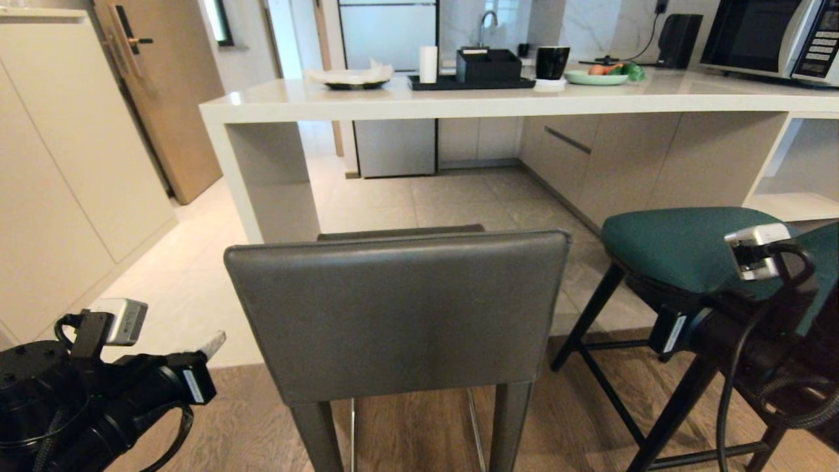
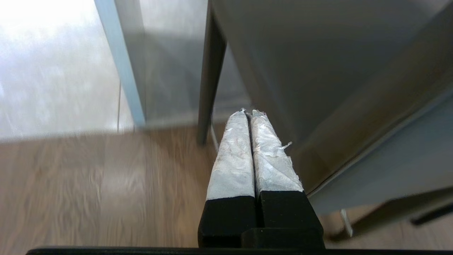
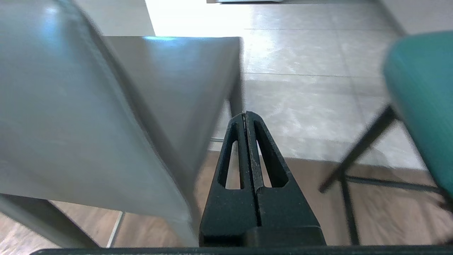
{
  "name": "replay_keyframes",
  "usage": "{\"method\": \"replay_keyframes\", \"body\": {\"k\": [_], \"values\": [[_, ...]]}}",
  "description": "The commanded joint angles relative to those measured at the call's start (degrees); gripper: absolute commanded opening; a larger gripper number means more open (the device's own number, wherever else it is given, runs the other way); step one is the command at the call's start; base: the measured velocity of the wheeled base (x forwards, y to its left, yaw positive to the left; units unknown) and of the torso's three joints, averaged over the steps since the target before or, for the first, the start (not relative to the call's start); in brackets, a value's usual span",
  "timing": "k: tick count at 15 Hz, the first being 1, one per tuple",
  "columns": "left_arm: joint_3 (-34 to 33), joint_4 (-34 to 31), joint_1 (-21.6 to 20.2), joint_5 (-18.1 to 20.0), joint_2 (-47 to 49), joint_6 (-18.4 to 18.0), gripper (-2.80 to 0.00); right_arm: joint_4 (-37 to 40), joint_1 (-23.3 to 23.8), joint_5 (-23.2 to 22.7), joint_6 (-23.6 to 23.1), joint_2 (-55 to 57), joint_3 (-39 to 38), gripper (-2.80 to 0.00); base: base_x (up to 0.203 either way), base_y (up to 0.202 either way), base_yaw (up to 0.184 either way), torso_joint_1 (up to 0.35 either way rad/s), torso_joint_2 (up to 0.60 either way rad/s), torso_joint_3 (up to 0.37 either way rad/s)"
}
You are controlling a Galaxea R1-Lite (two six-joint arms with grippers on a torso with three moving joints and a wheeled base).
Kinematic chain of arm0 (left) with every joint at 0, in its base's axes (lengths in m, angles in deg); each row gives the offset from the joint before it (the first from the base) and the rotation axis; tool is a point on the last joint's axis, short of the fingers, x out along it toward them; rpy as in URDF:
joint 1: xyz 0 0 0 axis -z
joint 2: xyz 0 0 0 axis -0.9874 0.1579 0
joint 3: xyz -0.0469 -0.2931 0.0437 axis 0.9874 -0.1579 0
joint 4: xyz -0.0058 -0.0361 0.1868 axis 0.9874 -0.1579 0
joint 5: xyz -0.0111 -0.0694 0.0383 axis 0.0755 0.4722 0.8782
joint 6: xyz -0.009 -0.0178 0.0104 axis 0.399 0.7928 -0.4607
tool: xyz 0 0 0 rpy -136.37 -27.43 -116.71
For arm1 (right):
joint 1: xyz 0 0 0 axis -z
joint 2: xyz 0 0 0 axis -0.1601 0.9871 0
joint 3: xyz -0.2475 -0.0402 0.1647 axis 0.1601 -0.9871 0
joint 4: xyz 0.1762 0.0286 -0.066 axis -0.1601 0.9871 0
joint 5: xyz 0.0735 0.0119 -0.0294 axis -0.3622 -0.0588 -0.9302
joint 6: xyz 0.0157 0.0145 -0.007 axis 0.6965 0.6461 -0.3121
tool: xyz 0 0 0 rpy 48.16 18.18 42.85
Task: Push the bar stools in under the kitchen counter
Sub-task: Push the gray chair back under the dining table
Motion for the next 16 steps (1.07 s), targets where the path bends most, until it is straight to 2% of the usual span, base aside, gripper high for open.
{"method": "replay_keyframes", "body": {"k": [1, 7, 13, 16], "values": [[0.2, 0.6, 0.0, 0.0, 4.2, 0.1, -2.80, -0.4, -2.2, 1.1, 0.0, 2.8, 1.7, -2.80, 0.000, 0.000, 0.000, 0.000, 0.00, 0.000], [4.8, 0.6, 0.0, -0.1, 4.4, 0.2, -2.80, -0.6, -4.3, 1.6, 0.0, 7.5, 3.5, -2.80, 0.000, 0.000, 0.000, 0.000, 0.00, 0.000], [5.2, 0.6, 4.0, -0.8, 5.2, 0.2, -2.80, -4.1, -5.0, 1.7, -0.1, 13.0, 5.0, -2.80, 0.000, 0.000, 0.000, 0.000, 0.00, 0.000], [7.1, 0.6, 4.2, -0.9, 6.9, 0.2, -2.80, -4.9, -5.0, 1.8, 0.0, 14.8, 5.9, -2.80, 0.000, 0.000, 0.000, 0.000, 0.00, 0.000]]}}
